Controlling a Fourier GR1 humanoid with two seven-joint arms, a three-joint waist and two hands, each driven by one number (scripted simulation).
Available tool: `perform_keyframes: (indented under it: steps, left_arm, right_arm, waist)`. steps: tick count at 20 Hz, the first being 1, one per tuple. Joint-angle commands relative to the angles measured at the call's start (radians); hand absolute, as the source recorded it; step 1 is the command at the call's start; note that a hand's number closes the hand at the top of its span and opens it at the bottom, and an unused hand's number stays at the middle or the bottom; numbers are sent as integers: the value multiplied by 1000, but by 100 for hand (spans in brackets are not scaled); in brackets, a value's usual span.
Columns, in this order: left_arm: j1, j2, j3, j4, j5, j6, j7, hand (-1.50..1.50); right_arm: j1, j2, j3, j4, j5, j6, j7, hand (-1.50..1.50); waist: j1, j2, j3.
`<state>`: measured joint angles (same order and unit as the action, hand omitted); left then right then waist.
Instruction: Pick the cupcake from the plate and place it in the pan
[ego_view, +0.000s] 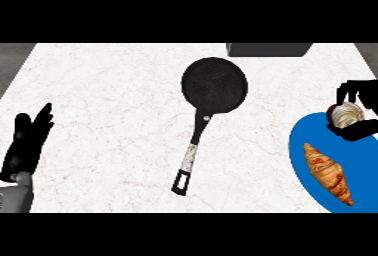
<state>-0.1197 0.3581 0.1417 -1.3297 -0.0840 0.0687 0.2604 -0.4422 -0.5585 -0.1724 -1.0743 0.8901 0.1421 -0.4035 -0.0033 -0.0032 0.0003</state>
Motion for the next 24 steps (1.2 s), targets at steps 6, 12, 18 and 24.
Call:
perform_keyframes:
  steps: [6, 12, 18, 24]
  left_arm:
    - [-1, 3, 17, 6, -8, -19, -6, 0]
    - [13, 21, 39, -18, 11, -57, -8, 0]
    - [-17, -23, 14, 23, -25, -20, -23, 0]
    - [-76, -2, 22, 30, -26, -38, 22, 0]
  right_arm:
    - [-2, 57, -54, -275, -159, 92, 36, 150]
    - [-197, 208, 19, -125, -115, 39, 177, 150]
    - [-393, 342, 25, 79, -113, -14, 291, 150]
    - [-535, 418, -18, 389, -102, -174, 252, 150]
  waist:
    - [-1, 1, -1]
    - [19, 5, 0]
    - [27, 9, -1]
    - [36, 14, 0]
